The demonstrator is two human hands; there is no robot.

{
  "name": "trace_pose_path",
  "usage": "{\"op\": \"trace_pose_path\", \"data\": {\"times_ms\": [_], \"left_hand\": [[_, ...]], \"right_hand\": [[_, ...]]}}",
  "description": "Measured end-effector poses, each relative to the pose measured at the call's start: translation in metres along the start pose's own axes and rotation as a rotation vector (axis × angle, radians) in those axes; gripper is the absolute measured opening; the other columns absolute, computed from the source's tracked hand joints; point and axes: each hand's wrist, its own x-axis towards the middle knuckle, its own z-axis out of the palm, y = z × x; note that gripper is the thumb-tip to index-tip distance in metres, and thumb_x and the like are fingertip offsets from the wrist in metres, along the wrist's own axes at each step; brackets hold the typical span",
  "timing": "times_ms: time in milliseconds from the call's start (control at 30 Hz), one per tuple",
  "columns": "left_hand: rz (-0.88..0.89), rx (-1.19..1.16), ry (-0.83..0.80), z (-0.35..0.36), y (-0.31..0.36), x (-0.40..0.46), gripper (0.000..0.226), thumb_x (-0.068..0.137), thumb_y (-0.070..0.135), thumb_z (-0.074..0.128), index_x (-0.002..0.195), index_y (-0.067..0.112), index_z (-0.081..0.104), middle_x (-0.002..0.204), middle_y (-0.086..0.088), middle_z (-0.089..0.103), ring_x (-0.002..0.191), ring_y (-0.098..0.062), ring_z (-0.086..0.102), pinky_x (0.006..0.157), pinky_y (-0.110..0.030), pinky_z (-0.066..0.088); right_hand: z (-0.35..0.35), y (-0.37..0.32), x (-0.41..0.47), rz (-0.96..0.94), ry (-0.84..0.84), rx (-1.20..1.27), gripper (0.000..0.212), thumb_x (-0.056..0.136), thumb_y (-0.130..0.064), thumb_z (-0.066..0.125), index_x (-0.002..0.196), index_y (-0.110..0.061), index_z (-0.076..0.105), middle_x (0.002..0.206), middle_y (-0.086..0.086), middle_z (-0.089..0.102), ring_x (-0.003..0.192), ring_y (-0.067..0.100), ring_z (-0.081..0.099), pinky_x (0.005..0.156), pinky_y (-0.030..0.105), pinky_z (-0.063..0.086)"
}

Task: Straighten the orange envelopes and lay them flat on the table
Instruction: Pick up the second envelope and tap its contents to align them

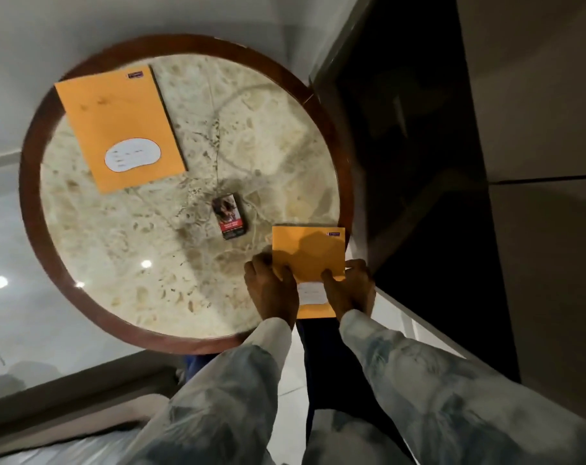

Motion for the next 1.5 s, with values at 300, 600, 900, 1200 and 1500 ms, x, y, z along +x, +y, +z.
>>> {"op": "trace_pose_path", "data": {"times_ms": [300, 600, 900, 1200, 1500], "left_hand": [[0.226, -0.171, 0.213, -0.080, 0.056, 0.082, 0.025, 0.091, 0.017, 0.068, 0.110, 0.004, 0.060, 0.110, -0.018, 0.062, 0.100, -0.037, 0.063, 0.089, -0.051, 0.055], [0.047, -0.212, 0.401, -0.210, 0.058, 0.229, 0.036, 0.085, 0.020, 0.074, 0.116, 0.004, 0.064, 0.118, -0.018, 0.069, 0.109, -0.035, 0.066, 0.089, -0.035, 0.051], [0.000, -0.014, 0.270, -0.231, 0.057, 0.271, 0.053, 0.086, 0.011, 0.071, 0.132, -0.005, 0.050, 0.139, -0.027, 0.057, 0.127, -0.047, 0.057, 0.108, -0.054, 0.051], [0.579, -0.188, -0.061, -0.274, 0.051, 0.260, 0.051, 0.089, -0.022, 0.058, 0.137, -0.011, 0.045, 0.118, -0.007, 0.056, 0.095, -0.007, 0.058, 0.081, -0.007, 0.049], [0.585, -0.213, 0.349, -0.249, 0.027, 0.222, 0.020, 0.106, 0.022, 0.052, 0.122, 0.028, 0.042, 0.119, 0.008, 0.060, 0.113, -0.005, 0.062, 0.103, -0.023, 0.051]], "right_hand": [[0.001, -0.116, -0.007, -0.330, 0.112, 0.172, 0.040, 0.081, -0.039, 0.077, 0.110, -0.016, 0.063, 0.110, 0.009, 0.075, 0.096, 0.029, 0.072, 0.080, 0.039, 0.061], [0.079, -0.296, -0.018, -0.620, -0.111, 0.150, 0.029, 0.085, -0.029, 0.070, 0.105, -0.007, 0.067, 0.108, 0.010, 0.075, 0.104, 0.034, 0.068, 0.083, 0.035, 0.054], [0.116, -0.338, -0.013, -0.679, -0.141, -0.045, 0.032, 0.088, -0.026, 0.065, 0.077, -0.009, 0.041, 0.083, 0.010, 0.042, 0.081, 0.025, 0.038, 0.073, 0.033, 0.028], [0.099, -0.365, -0.001, -0.524, -0.376, 0.256, 0.033, 0.092, -0.014, 0.071, 0.123, -0.006, 0.067, 0.124, 0.015, 0.073, 0.114, 0.036, 0.068, 0.101, 0.051, 0.056], [0.091, -0.323, -0.052, -1.017, -0.091, 0.473, 0.046, 0.097, -0.014, 0.069, 0.134, 0.007, 0.052, 0.127, 0.018, 0.067, 0.121, 0.027, 0.066, 0.107, 0.042, 0.056]]}}
